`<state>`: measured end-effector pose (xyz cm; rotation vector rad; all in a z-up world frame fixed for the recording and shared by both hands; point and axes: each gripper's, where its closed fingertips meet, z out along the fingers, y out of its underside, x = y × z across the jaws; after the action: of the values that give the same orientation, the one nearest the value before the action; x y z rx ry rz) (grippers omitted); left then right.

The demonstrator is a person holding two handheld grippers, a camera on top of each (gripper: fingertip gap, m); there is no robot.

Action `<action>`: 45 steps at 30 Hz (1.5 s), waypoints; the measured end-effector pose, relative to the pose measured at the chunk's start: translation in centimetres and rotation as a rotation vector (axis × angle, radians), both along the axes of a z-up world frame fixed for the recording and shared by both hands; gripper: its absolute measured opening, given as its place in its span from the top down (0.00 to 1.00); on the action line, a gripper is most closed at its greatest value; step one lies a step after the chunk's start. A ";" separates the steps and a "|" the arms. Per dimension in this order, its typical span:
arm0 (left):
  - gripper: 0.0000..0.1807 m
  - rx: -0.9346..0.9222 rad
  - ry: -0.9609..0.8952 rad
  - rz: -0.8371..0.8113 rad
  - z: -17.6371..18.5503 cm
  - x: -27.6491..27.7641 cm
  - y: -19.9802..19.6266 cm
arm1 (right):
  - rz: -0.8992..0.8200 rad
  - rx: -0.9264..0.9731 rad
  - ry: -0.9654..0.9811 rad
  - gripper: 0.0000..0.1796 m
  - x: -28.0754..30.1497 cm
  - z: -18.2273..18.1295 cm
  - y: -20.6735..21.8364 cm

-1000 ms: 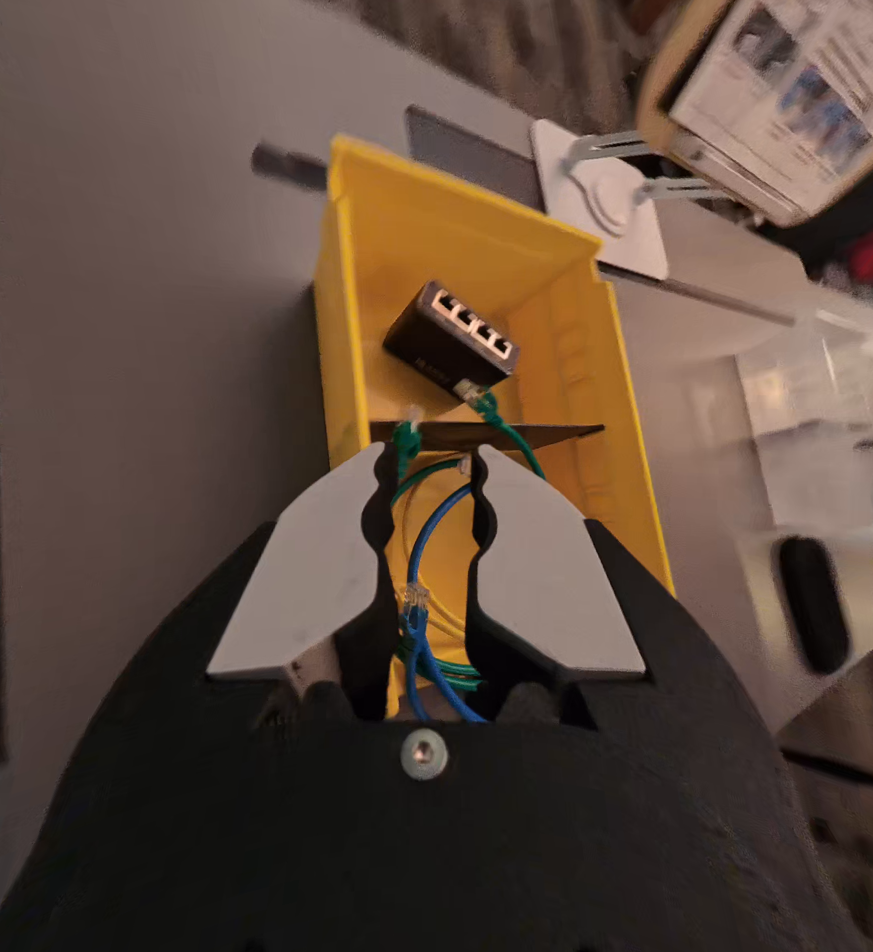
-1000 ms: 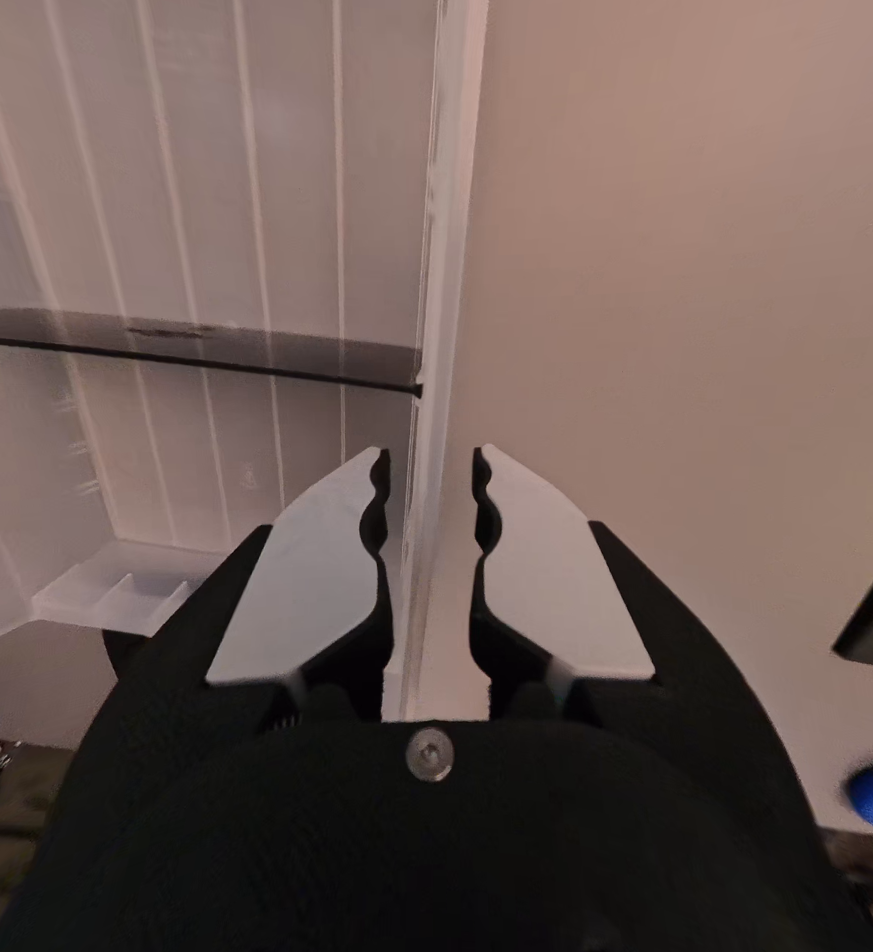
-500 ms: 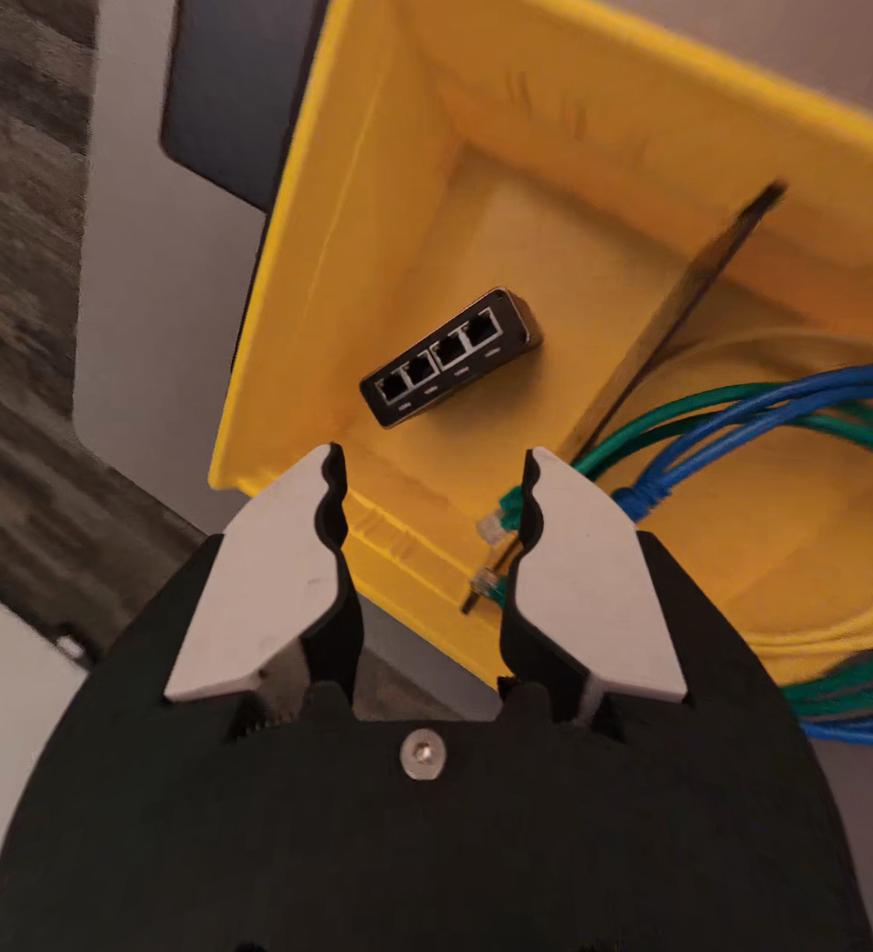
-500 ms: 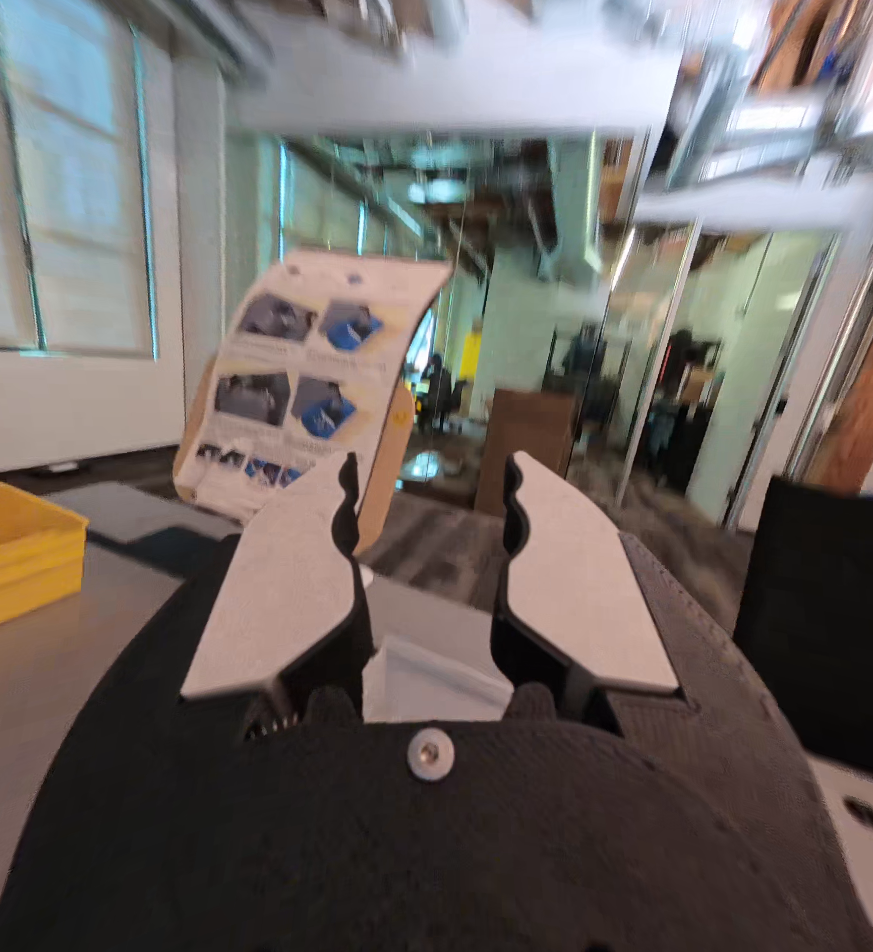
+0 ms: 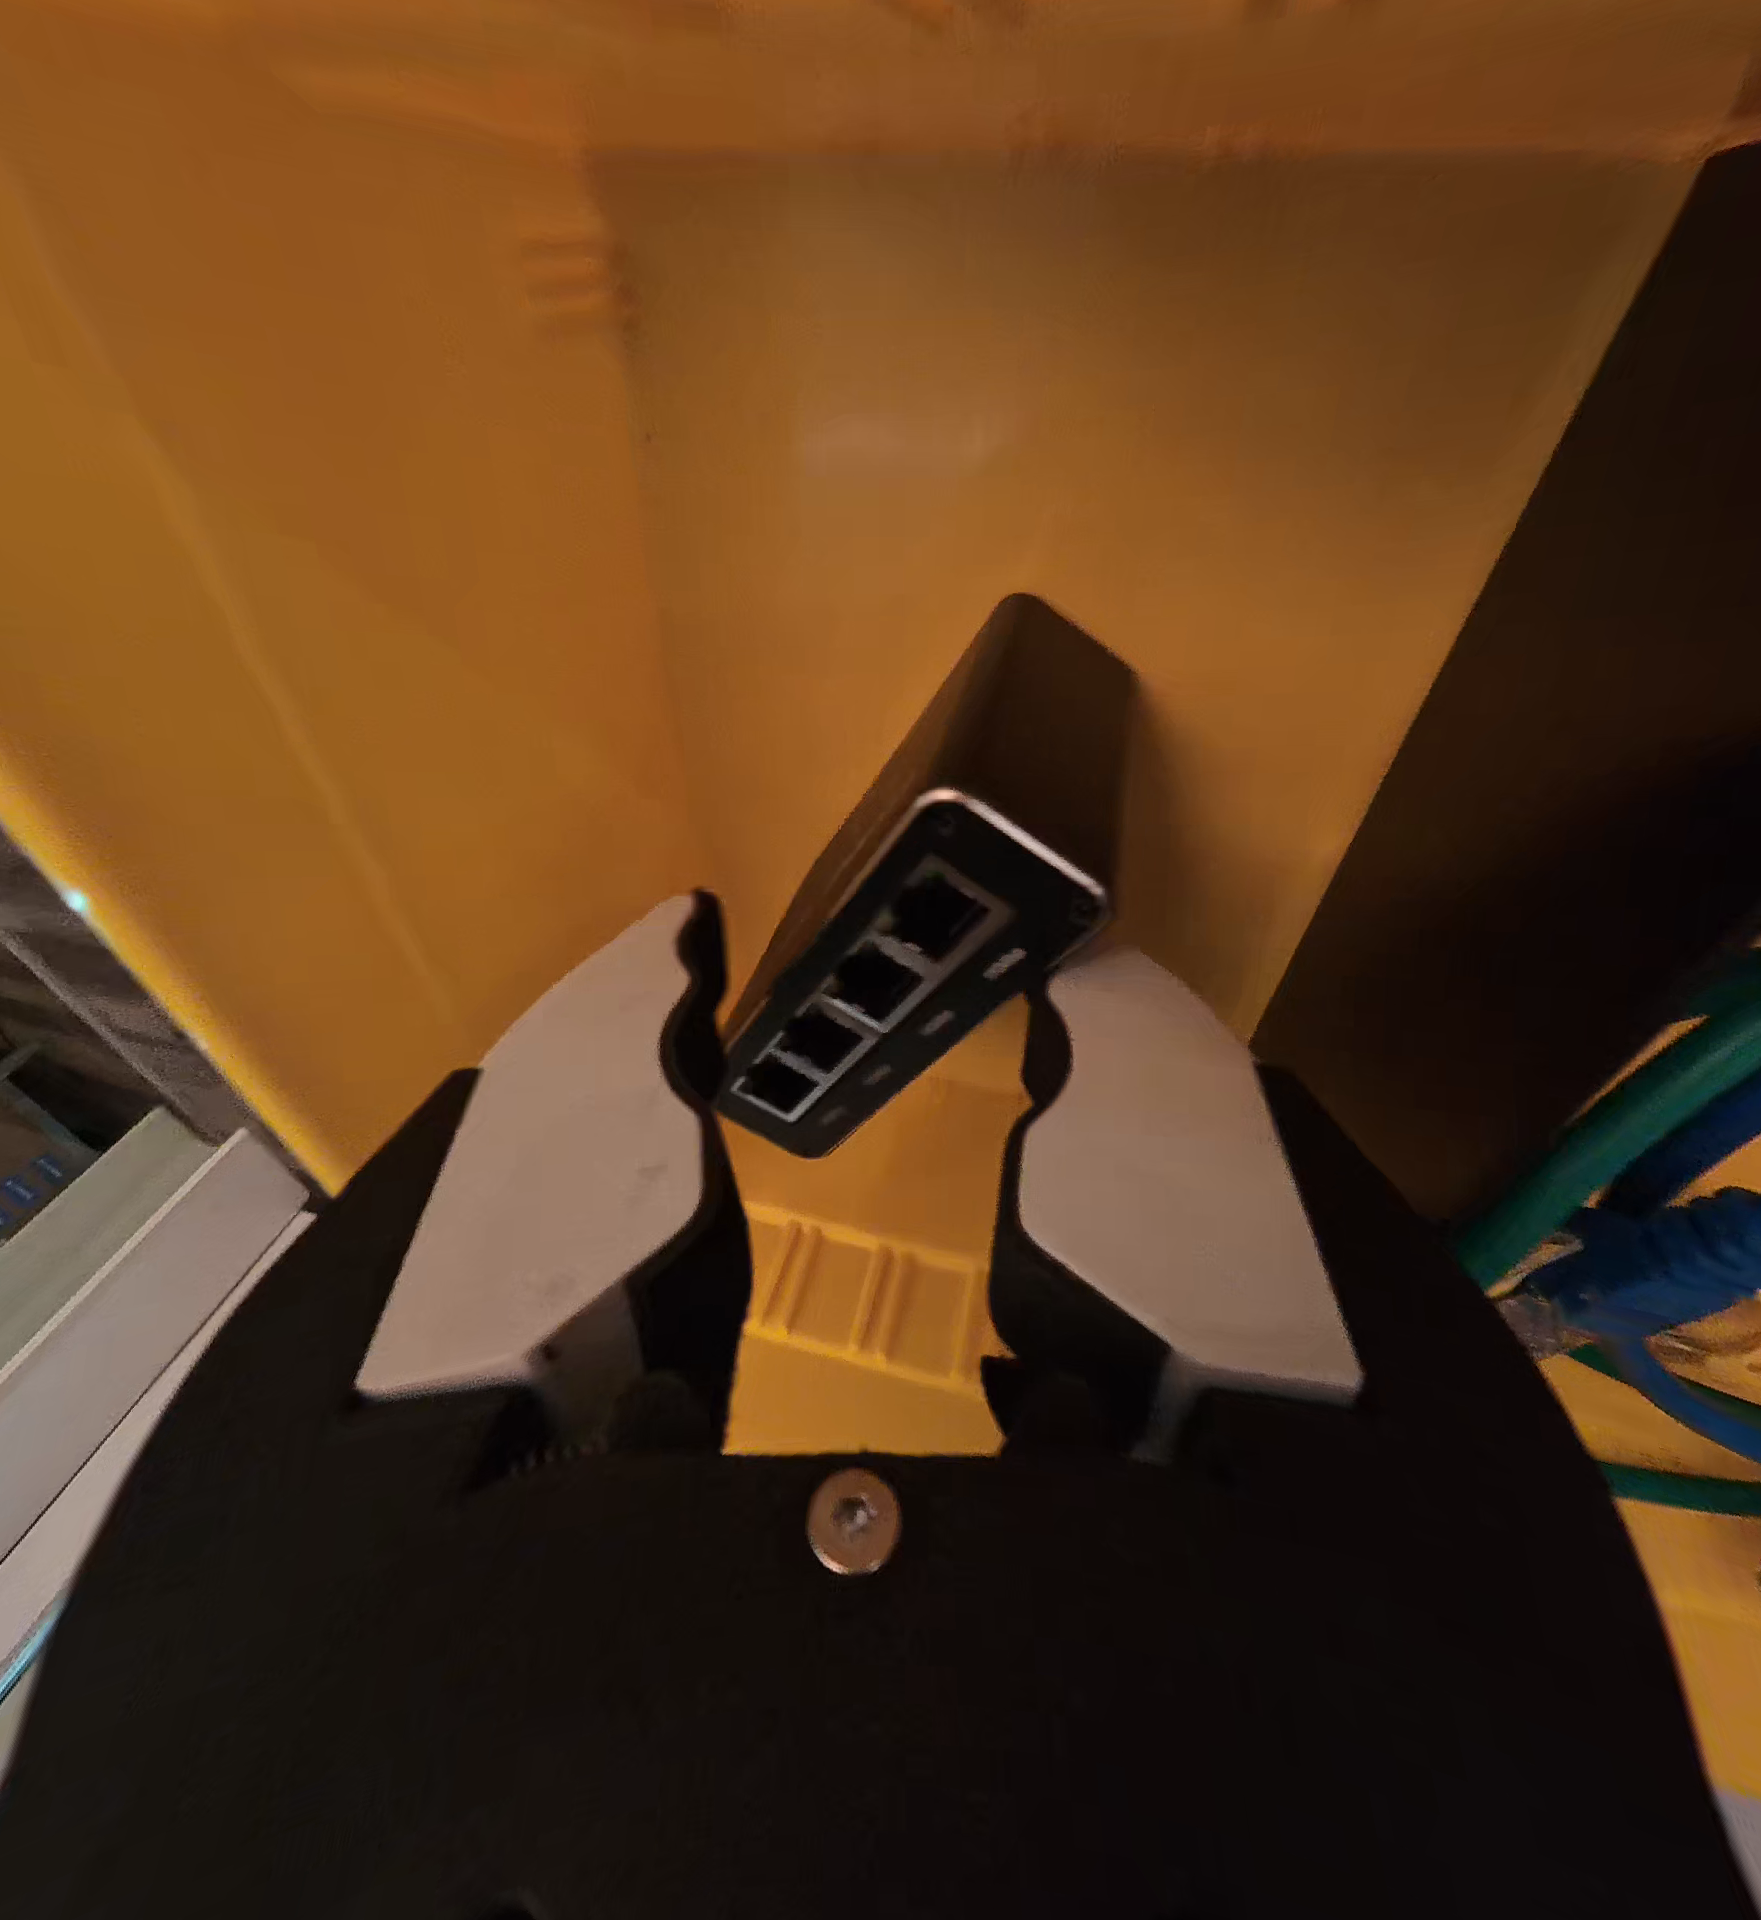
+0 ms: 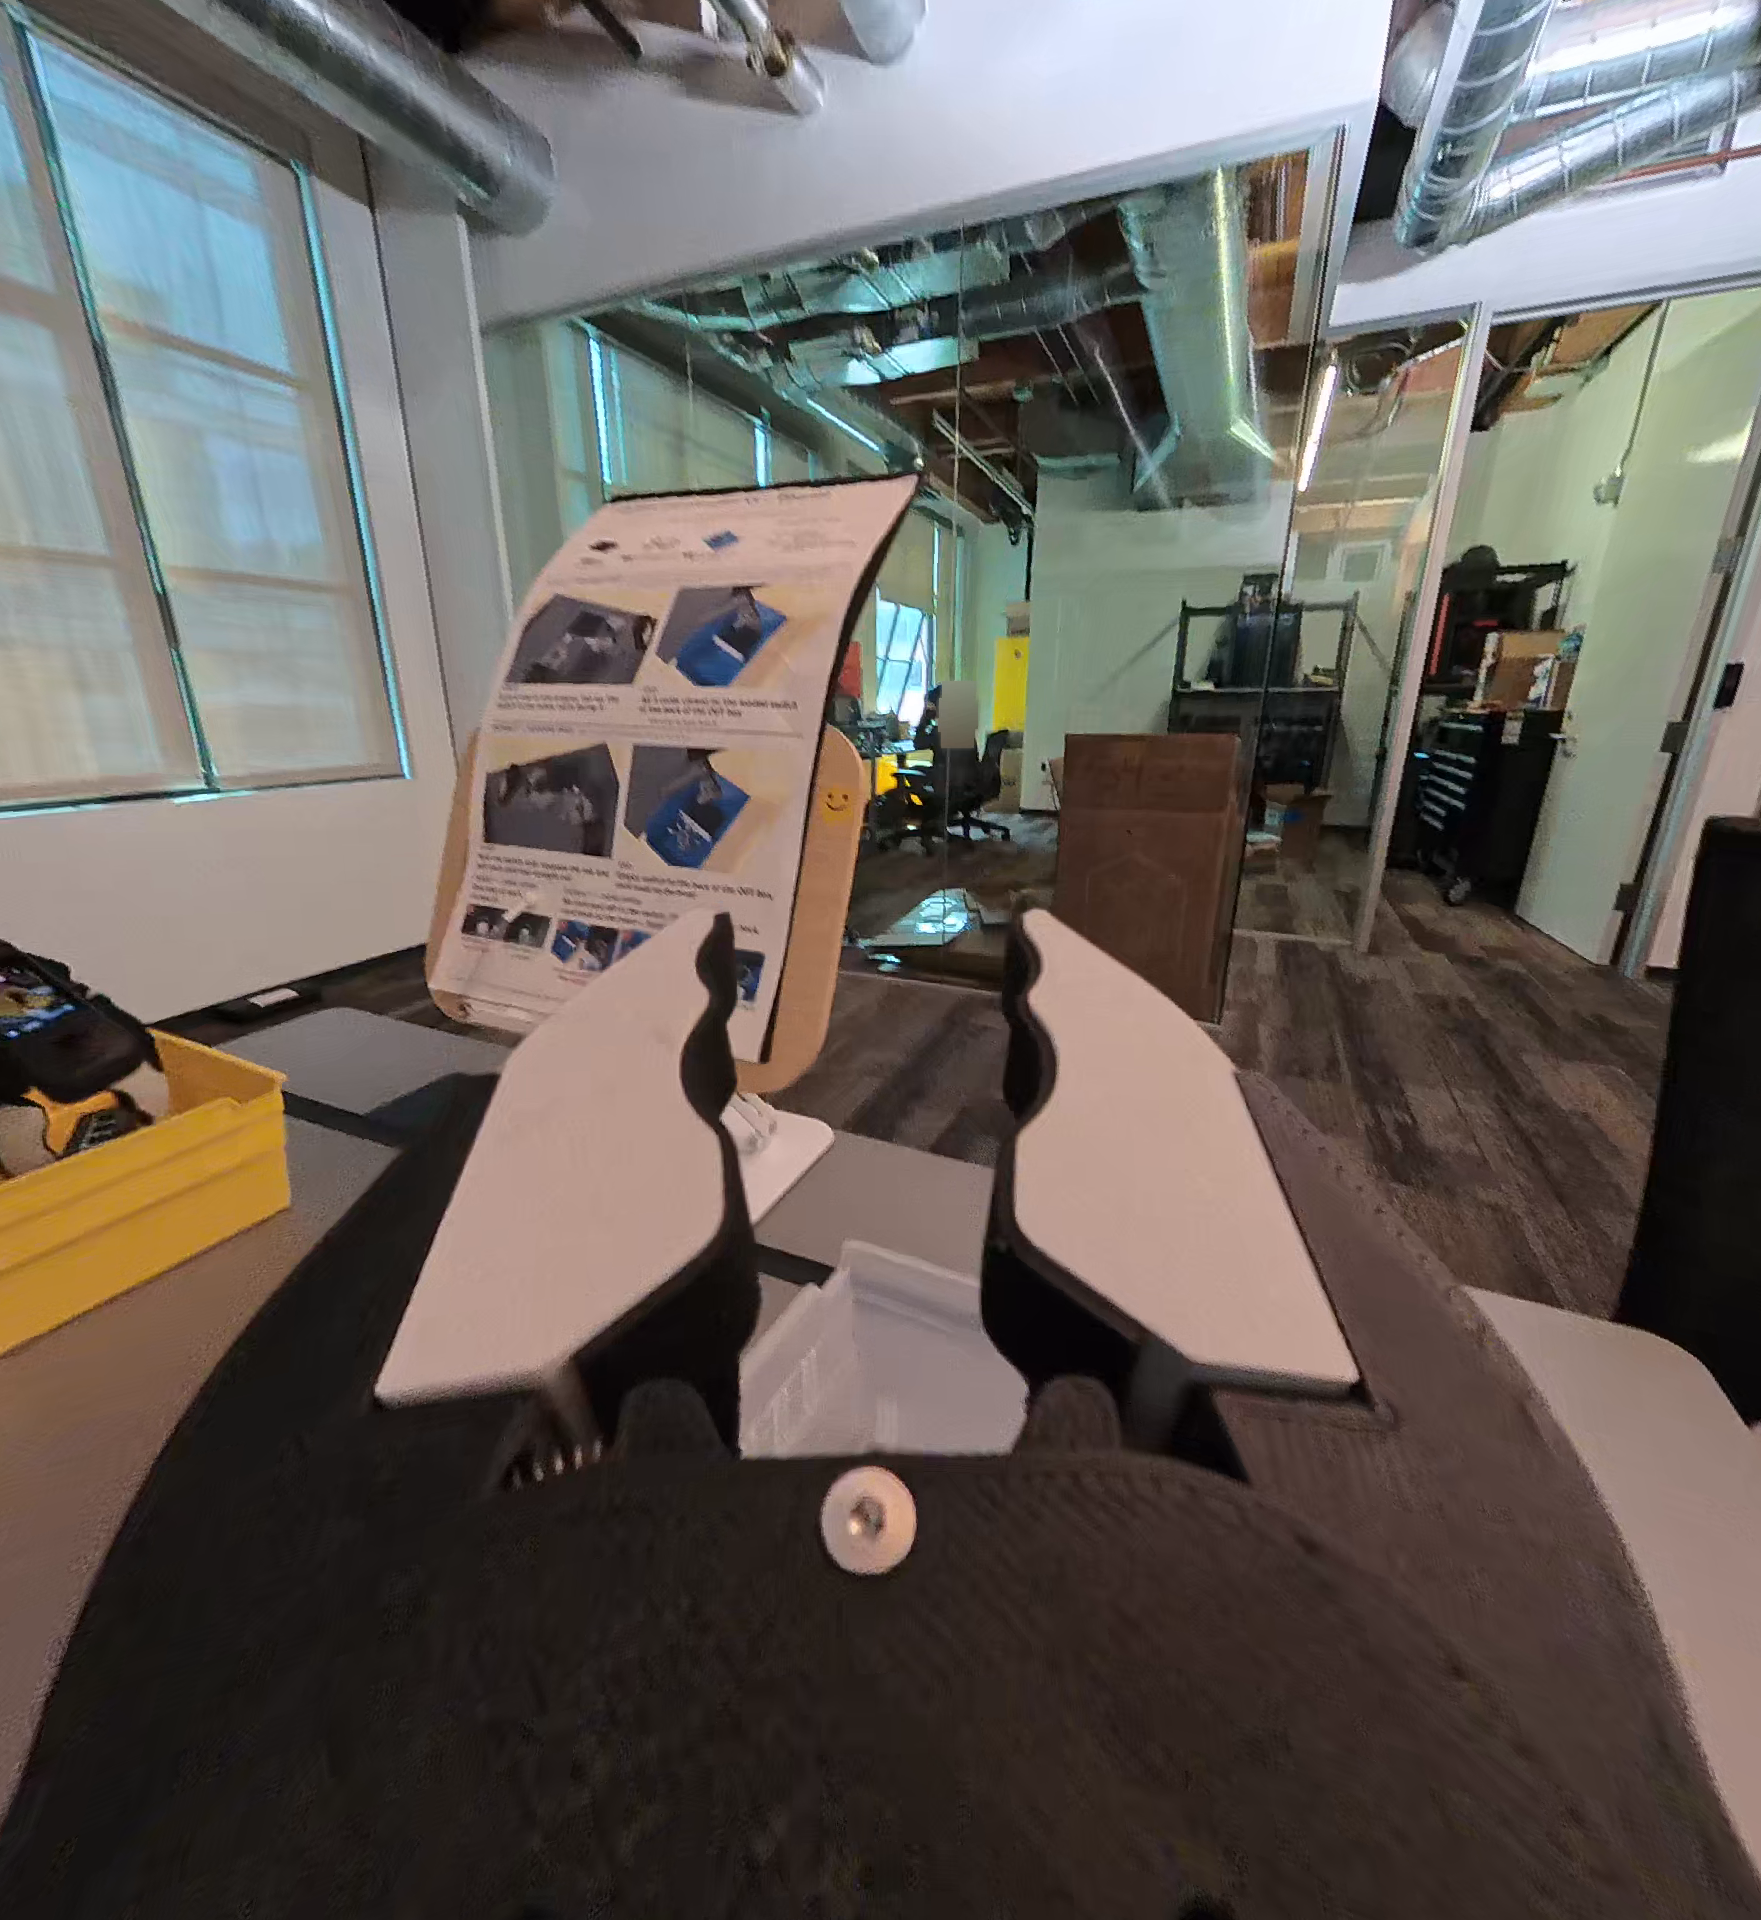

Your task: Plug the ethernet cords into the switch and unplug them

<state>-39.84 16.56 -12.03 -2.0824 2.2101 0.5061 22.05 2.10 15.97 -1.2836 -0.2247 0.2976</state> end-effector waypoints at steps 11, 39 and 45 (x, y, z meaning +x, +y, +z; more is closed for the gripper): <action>0.80 0.228 -0.083 0.079 10.4 2.0 0.2 | -0.022 -0.037 0.047 0.75 3.1 -1.6 -0.2; 0.81 -0.138 -0.126 0.473 0.7 23.2 -9.2 | 0.120 -0.031 0.006 0.77 -0.1 -0.8 -0.3; 0.81 -0.183 -0.124 0.528 -0.4 22.9 -8.7 | 0.121 -0.059 -0.027 0.77 -0.6 -1.4 0.1</action>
<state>-16.96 7.89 -12.41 -2.7168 1.6826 0.1913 21.48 2.21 14.62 -1.3357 -0.3186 0.3928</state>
